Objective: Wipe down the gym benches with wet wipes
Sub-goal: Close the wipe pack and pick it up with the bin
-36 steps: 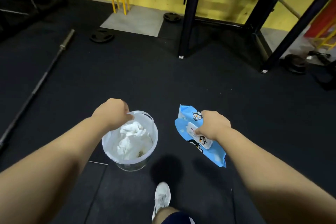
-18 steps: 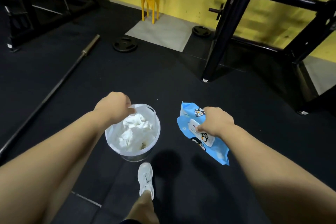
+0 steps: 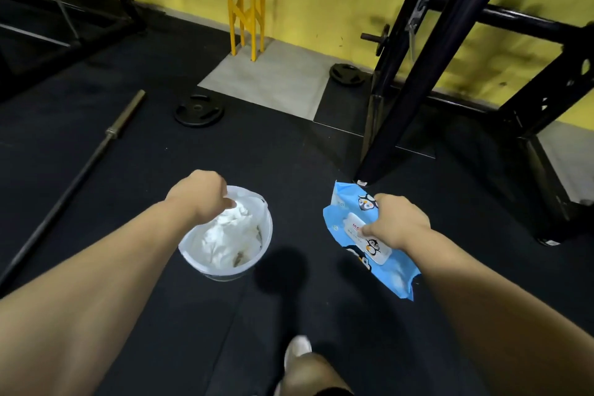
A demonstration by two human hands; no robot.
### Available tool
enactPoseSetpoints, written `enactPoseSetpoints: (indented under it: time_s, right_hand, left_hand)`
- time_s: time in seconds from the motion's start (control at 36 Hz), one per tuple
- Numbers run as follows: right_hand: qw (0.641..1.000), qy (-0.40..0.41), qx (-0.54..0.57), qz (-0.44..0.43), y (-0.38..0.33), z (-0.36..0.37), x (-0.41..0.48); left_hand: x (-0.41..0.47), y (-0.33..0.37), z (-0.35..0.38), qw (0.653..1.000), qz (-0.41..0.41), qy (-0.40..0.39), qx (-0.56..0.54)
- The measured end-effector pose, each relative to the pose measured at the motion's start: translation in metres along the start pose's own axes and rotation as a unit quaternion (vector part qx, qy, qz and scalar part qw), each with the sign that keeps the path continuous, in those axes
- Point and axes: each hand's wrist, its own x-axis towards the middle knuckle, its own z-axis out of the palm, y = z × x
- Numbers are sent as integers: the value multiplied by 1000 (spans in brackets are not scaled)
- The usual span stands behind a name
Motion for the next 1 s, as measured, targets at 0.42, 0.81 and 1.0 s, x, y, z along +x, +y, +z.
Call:
enactPoseSetpoints:
  time_s: [0.42,0.81,1.0]
  right_hand:
    - [999,-25,-2,-20,-53,-81,308]
    - [996,-55,-51,-51,-147,-142,561]
    - [995,-89,-39,-12,-202,-165,693]
  left_hand:
    - [292,18,-84,999,-30,22,-17]
    - [541,-3,-148,998,-48,-8,-44]
    - [689,-16,-185,998,-29,-58,-9]
